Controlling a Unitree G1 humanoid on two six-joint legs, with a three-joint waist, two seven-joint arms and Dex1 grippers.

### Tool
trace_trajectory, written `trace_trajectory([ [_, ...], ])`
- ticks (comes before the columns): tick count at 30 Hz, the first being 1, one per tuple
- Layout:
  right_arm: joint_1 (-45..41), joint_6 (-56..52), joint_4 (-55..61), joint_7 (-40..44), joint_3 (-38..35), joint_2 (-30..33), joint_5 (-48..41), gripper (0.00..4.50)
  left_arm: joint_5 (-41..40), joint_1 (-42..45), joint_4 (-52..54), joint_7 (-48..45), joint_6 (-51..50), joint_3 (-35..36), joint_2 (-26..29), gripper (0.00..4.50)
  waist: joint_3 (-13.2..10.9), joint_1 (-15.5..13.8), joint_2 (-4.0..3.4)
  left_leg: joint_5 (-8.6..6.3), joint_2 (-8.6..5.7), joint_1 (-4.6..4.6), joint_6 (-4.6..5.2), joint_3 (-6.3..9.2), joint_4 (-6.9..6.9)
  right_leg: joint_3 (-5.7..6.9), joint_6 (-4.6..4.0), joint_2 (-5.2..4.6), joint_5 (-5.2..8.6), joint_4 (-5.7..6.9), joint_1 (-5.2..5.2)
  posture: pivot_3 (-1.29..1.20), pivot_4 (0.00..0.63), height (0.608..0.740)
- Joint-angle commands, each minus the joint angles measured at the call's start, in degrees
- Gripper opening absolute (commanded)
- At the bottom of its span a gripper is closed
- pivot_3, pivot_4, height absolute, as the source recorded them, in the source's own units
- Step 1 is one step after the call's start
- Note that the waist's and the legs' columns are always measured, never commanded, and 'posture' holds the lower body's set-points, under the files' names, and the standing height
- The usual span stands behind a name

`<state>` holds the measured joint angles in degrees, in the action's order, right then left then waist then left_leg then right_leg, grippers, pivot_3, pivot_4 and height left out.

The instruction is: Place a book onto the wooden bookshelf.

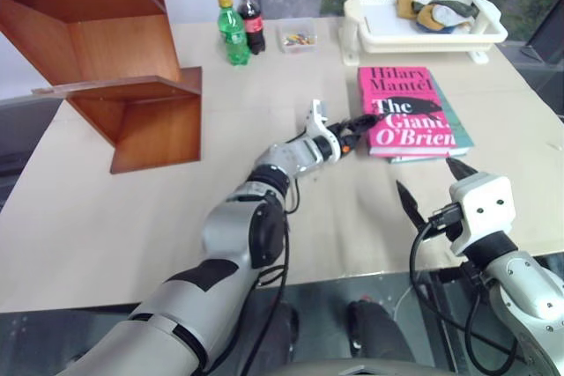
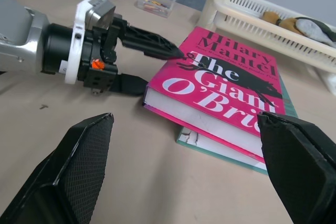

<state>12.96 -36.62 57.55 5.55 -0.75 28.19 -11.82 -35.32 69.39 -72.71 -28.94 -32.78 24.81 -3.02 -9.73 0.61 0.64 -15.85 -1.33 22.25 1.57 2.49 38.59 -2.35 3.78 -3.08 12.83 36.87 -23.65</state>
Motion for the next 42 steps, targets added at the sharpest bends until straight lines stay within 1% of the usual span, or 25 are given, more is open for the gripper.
trace_trajectory([
  [1,0.53,1.95,2.45,-0.99,-0.53,0.18,0.06,4.5,-0.74,1.5,-0.47,2.04,1.14,2.54,-1.28,4.45,0.0,0.02,0.0,0.0,0.0,0.0,0.0,-0.01,0.0,0.0,0.0,0.0,0.0,0.0,0.0,0.0,0.15,0.74],
  [2,0.73,2.18,2.45,-1.07,-0.58,0.28,0.01,4.5,-0.65,1.44,-0.57,2.38,1.2,2.97,-1.47,4.45,0.0,0.03,0.0,0.0,0.0,0.0,0.0,-0.01,0.0,-0.01,0.0,0.0,0.0,0.0,0.0,0.0,0.15,0.74],
  [3,0.85,2.31,2.45,-1.16,-0.68,0.38,-0.06,4.5,-0.51,1.39,-0.66,2.67,1.26,3.36,-1.62,4.22,0.0,0.03,0.0,0.0,0.0,0.0,0.0,0.0,0.0,0.0,0.0,0.0,0.0,0.0,0.0,0.0,0.15,0.74],
  [5,1.15,2.54,2.45,-1.34,-0.91,0.62,-0.2,4.5,-0.49,1.3,-0.78,3.13,0.92,4.07,-1.92,3.6,0.0,0.05,0.0,0.0,0.0,0.0,0.0,0.0,0.0,0.0,0.0,0.0,0.0,0.0,0.0,0.0,0.15,0.74],
  [7,1.25,2.6,2.45,-1.55,-1.06,0.76,-0.39,4.5,-0.48,1.17,-0.81,3.38,0.47,4.65,-2.13,2.71,0.0,0.06,0.0,0.0,0.0,-0.01,0.0,0.0,0.0,0.0,0.0,0.0,0.0,0.0,0.0,0.0,0.15,0.74],
  [9,1.22,2.57,2.45,-1.8,-1.16,0.79,-0.64,4.5,-0.12,1.09,-0.7,3.3,0.42,4.98,-2.28,1.64,0.0,0.06,0.0,0.0,0.0,-0.01,0.0,-0.01,0.0,0.0,0.0,0.0,0.0,0.0,0.0,0.0,0.15,0.74],
  [10,1.19,2.5,2.45,-1.88,-1.26,0.76,-0.77,4.5,0.1,1.08,-0.65,3.24,0.39,5.04,-2.29,1.18,0.0,0.06,0.0,0.0,0.0,-0.02,0.0,-0.01,0.0,0.0,0.0,0.0,0.0,0.0,0.01,0.0,0.15,0.74],
  [17,0.32,1.28,2.45,-1.89,-1.48,0.58,-0.9,4.5,0.51,0.91,-0.38,2.84,-0.51,5.53,-1.59,1.18,0.01,0.07,0.0,0.0,0.0,-0.02,-0.01,0.0,0.0,0.0,0.0,0.0,0.0,0.0,0.02,0.0,0.15,0.74],
  [21,-0.36,0.53,2.45,-1.76,-1.26,0.47,-0.8,4.5,0.93,0.63,1.1,-0.04,-1.88,4.57,-0.36,1.18,0.01,0.14,0.0,0.0,0.0,-0.03,-0.01,-0.01,0.0,0.0,0.0,0.01,0.0,0.01,0.02,0.0,0.15,0.74],
  [24,-0.9,-0.04,2.45,-1.61,-1.19,0.38,-0.8,4.5,1.02,0.13,3.66,-3.65,-3.55,3.51,1.11,1.18,0.0,0.24,0.0,0.01,0.0,-0.03,-0.01,0.0,0.0,0.0,0.0,0.02,0.0,0.03,0.01,0.0,0.15,0.74],
  [26,-1.46,-0.66,2.45,-1.28,-1.16,0.25,-0.88,4.5,2.49,-1.12,7.0,-7.19,-3.85,1.07,2.13,1.18,0.0,0.24,0.0,0.01,0.0,-0.03,-0.01,-0.01,0.0,-0.01,0.0,0.02,0.0,0.04,0.01,0.0,0.15,0.74],
  [28,-2.14,-1.39,2.45,-0.87,-1.0,0.09,-0.85,4.5,2.33,-2.56,10.99,-9.02,-5.26,-0.14,2.9,1.18,0.01,0.23,-0.01,0.02,0.01,-0.04,-0.03,-0.01,0.0,-0.01,0.0,0.02,0.0,0.05,0.01,0.0,0.15,0.74],
  [32,-4.21,-2.77,1.68,0.78,-0.63,-0.56,-1.1,4.5,2.4,-9.9,30.29,-13.22,-9.24,-6.73,5.23,1.18,0.01,0.18,-0.01,0.12,0.02,-0.02,-0.21,0.01,0.0,-0.02,-0.01,0.01,0.0,0.07,-0.01,0.0,0.15,0.74],
  [34,-5.62,-2.71,0.51,1.98,-0.58,-0.76,-1.59,4.5,5.3,-15.96,43.2,-17.71,-6.88,-13.7,8.45,1.18,0.01,0.43,-0.02,0.13,0.03,-0.02,-0.22,0.01,0.0,-0.03,-0.01,-0.01,0.0,0.05,-0.01,0.0,0.15,0.74],
  [36,-7.13,-2.41,-0.87,3.37,-0.87,-1.18,-2.45,4.5,7.66,-21.04,54.39,-20.54,-3.85,-18.6,12.36,1.18,0.01,0.46,-0.02,0.14,0.07,-0.05,-0.26,-0.05,-0.04,-0.11,-0.02,0.0,0.0,0.08,-0.03,0.0,0.15,0.74],
  [40,-9.76,-1.32,-3.56,5.82,-1.07,-1.99,-3.87,4.5,11.27,-26.55,65.96,-24.59,3.69,-22.75,19.89,1.18,0.01,0.08,-0.02,0.16,0.19,-0.09,-0.28,-0.06,-0.07,-0.11,-0.03,0.0,-0.01,0.08,-0.05,0.0,0.15,0.74],
  [41,-10.3,-0.96,-4.21,6.25,-1.05,-2.41,-4.22,4.5,12.62,-27.52,67.41,-25.32,6.5,-23.41,21.65,1.18,0.02,0.02,-0.02,0.16,0.2,-0.09,-0.28,-0.06,-0.07,-0.11,-0.03,-0.01,-0.01,0.09,-0.04,0.0,0.15,0.74],
  [42,-11.08,-0.42,-5.15,6.98,-0.82,-2.78,-4.69,4.5,15.62,-28.46,68.62,-25.06,12.17,-23.67,23.96,1.18,0.02,-0.04,-0.02,0.15,0.18,-0.1,-0.27,-0.07,-0.07,-0.11,-0.03,-0.03,-0.01,0.09,-0.03,0.0,0.15,0.74],
])
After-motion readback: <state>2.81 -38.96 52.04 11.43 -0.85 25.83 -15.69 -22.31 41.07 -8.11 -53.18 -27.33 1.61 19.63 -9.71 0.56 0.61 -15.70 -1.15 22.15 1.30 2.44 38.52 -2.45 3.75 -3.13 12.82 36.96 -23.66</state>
